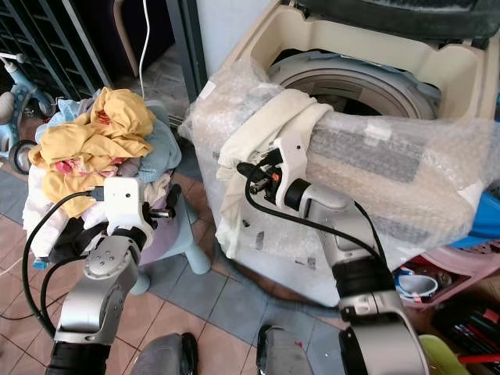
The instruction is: Clothes washing
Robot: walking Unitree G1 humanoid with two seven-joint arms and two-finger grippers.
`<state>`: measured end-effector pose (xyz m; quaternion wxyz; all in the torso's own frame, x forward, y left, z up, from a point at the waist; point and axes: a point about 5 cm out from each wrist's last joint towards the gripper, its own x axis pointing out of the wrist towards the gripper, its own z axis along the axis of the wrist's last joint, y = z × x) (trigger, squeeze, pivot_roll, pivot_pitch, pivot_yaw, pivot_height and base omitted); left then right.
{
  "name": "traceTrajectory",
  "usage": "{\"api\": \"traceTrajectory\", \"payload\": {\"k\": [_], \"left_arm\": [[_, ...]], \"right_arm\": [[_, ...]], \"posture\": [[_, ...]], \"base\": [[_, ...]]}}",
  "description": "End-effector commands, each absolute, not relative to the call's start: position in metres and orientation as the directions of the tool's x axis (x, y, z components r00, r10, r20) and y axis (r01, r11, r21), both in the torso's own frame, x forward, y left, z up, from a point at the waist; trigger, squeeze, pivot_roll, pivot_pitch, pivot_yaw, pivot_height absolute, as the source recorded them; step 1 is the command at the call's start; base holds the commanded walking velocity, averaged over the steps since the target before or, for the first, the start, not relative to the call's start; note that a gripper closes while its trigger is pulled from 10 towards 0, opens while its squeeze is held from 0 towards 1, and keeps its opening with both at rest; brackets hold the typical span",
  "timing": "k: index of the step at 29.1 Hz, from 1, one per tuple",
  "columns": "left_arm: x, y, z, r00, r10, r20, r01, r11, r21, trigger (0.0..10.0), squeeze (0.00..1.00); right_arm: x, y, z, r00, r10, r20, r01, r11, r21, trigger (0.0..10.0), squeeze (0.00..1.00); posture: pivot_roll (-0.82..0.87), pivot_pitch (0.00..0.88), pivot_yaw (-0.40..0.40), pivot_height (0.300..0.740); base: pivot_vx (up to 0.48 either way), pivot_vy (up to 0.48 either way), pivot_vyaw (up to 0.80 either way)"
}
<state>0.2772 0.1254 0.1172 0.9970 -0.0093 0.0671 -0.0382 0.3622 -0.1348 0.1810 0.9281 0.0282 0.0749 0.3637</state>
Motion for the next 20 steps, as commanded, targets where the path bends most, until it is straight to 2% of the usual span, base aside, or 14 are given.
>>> {"api": "traceTrajectory", "payload": {"k": [1, 4, 6, 8, 9, 12, 15, 20], "left_arm": [[0.275, 0.129, 0.110, 0.986, -0.055, -0.156, 0.054, 0.998, -0.015, 10.0, 0.00], [0.277, 0.127, 0.110, 0.987, -0.054, -0.153, 0.053, 0.998, -0.014, 10.0, 0.00], [0.278, 0.127, 0.110, 0.987, -0.049, -0.151, 0.048, 0.999, -0.014, 10.0, 0.00], [0.278, 0.128, 0.110, 0.987, -0.047, -0.151, 0.046, 0.999, -0.014, 10.0, 0.00], [0.277, 0.129, 0.108, 0.987, -0.042, -0.158, 0.041, 0.999, -0.012, 10.0, 0.00], [0.274, 0.128, 0.106, 0.985, -0.046, -0.164, 0.045, 0.999, -0.012, 10.0, 0.00], [0.274, 0.127, 0.105, 0.984, -0.051, -0.169, 0.049, 0.999, -0.015, 10.0, 0.00], [0.278, 0.127, 0.107, 0.985, -0.061, -0.162, 0.060, 0.998, -0.012, 10.0, 0.00]], "right_arm": [[0.371, -0.164, 0.296, 0.741, 0.629, 0.235, -0.607, 0.777, -0.169, 0.0, 0.00], [0.371, -0.166, 0.289, 0.734, 0.658, 0.165, -0.631, 0.752, -0.193, 0.0, 0.00], [0.361, -0.162, 0.249, 0.693, 0.721, 0.003, -0.704, 0.678, -0.211, 0.0, 0.00], [0.357, -0.159, 0.238, 0.675, 0.737, -0.040, -0.726, 0.654, -0.214, 0.0, 0.00], [0.344, -0.155, 0.210, 0.633, 0.763, -0.129, -0.770, 0.603, -0.209, 0.0, 0.00], [0.326, -0.151, 0.171, 0.588, 0.772, -0.239, -0.809, 0.565, -0.164, 0.0, 0.00], [0.316, -0.149, 0.156, 0.575, 0.772, -0.270, -0.816, 0.563, -0.129, 0.0, 0.00], [0.289, -0.142, 0.149, 0.492, 0.827, -0.272, -0.869, 0.487, -0.093, 0.0, 0.00]], "posture": [[-0.01, 0.072, 0.002, 0.740], [-0.01, 0.068, -0.003, 0.740], [-0.01, 0.068, -0.008, 0.740], [-0.01, 0.069, -0.008, 0.740], [-0.01, 0.070, -0.008, 0.740], [-0.01, 0.074, -0.006, 0.740], [-0.01, 0.076, -0.005, 0.740], [-0.03, 0.080, 0.009, 0.740]], "base": [[0.000, 0.000, 0.00], [0.000, 0.000, 0.00], [0.000, 0.000, 0.00], [0.000, 0.000, 0.00], [0.000, 0.000, 0.00], [0.000, 0.000, 0.00], [0.000, 0.000, 0.00], [0.000, 0.000, 0.00]]}}
